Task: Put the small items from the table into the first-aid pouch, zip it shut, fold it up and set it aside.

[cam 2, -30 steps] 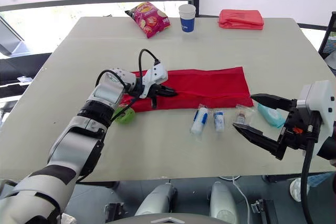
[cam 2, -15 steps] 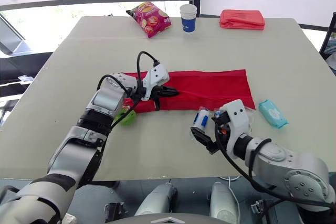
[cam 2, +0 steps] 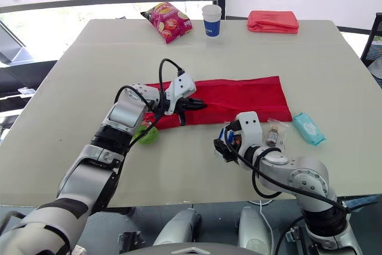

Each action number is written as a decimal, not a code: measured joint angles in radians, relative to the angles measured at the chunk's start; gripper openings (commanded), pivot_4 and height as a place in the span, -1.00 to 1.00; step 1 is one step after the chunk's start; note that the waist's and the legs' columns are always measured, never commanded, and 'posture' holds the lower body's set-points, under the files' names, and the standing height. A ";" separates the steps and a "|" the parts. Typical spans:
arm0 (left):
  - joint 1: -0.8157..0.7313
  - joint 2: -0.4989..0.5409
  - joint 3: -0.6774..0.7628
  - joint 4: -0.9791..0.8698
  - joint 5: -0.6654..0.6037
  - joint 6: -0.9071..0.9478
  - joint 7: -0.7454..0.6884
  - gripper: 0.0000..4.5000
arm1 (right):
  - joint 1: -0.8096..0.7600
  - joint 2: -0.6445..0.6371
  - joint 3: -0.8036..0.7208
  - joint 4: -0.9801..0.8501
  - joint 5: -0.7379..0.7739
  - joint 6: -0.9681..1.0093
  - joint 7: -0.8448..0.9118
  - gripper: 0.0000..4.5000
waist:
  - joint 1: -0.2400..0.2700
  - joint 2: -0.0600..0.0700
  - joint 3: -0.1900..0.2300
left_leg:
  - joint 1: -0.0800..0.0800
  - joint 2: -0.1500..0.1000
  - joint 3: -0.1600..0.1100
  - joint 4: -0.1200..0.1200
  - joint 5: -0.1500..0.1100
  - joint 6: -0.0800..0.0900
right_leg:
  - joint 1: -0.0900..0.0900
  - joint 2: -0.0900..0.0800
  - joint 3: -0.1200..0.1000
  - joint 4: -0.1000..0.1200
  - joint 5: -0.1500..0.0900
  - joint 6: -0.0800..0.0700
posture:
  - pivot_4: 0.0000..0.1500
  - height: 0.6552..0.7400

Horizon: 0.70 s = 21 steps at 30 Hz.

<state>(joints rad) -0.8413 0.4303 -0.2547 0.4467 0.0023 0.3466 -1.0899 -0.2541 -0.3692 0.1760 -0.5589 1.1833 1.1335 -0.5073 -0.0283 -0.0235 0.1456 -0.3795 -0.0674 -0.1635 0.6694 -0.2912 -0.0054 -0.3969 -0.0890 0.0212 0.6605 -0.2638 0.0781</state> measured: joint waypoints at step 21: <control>0.045 0.003 0.007 -0.137 -0.058 0.113 -0.032 -1.00 | -0.191 0.032 -0.041 0.238 -0.068 -0.001 0.244 -0.97 | -0.014 0.001 0.000 | 0.000 0.000 0.000 -0.001 0.000 0.000 | -0.001 0.000 0.000 0.000 0.000 0.000 | 1.00 1.00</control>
<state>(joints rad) -0.7967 0.4332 -0.2476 0.3097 -0.0553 0.4591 -1.1219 -0.4448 -0.3370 0.1348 -0.3208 1.1154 1.1329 -0.2637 -0.0418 -0.0229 0.1454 -0.3795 -0.0673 -0.1632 0.6688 -0.2912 -0.0054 -0.3974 -0.0890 0.0216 0.6607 -0.2638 0.0780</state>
